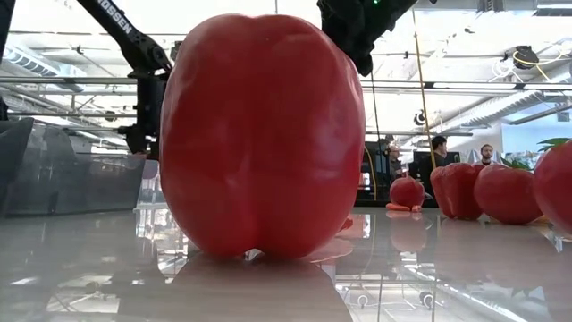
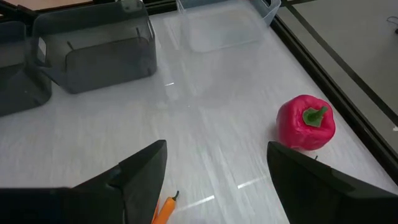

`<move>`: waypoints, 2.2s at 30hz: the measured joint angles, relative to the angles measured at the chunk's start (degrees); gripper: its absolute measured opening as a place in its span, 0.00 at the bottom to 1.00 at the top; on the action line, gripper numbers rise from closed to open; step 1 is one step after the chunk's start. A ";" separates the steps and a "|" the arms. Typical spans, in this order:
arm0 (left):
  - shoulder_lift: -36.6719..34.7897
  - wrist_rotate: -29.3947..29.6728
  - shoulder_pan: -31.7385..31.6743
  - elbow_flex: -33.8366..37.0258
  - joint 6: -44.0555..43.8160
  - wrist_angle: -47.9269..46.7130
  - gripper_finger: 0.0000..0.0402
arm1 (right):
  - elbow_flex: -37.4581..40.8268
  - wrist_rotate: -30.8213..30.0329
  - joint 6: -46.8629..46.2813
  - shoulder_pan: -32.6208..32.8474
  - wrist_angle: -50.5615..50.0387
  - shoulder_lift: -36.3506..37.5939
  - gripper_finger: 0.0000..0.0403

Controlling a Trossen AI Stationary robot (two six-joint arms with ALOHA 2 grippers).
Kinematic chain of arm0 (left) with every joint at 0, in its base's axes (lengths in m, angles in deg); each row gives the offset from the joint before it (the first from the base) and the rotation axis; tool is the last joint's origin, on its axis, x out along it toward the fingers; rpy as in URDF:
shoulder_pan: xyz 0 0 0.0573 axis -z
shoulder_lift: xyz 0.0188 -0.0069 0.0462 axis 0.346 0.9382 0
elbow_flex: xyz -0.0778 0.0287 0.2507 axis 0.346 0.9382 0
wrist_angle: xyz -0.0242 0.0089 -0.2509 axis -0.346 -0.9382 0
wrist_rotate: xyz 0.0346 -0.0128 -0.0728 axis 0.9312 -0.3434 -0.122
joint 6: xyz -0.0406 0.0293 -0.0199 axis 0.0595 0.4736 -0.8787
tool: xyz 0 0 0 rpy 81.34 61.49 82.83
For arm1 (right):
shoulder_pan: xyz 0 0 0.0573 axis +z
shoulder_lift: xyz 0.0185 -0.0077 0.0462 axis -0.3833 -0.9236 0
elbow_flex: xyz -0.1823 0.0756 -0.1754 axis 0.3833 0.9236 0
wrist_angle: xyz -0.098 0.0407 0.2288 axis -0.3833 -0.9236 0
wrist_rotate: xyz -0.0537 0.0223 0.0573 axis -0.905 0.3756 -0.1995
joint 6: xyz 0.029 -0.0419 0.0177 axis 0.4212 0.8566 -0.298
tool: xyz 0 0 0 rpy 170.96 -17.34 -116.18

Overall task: Sort produce into baskets
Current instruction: Put the red tomato into the transparent bin

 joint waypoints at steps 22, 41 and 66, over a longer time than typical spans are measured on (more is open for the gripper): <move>0.10 0.39 0.98 -2.56 4.19 -1.88 0.89 | -0.91 0.00 -0.06 -0.11 -3.79 0.53 0.67; -13.88 -10.96 26.07 -4.66 -1.55 -0.33 0.89 | -9.92 7.38 -25.20 -11.82 -51.31 3.87 0.67; -14.12 -12.57 46.51 -4.68 -4.04 10.42 0.89 | -6.51 5.77 -57.60 13.61 -54.85 3.93 0.95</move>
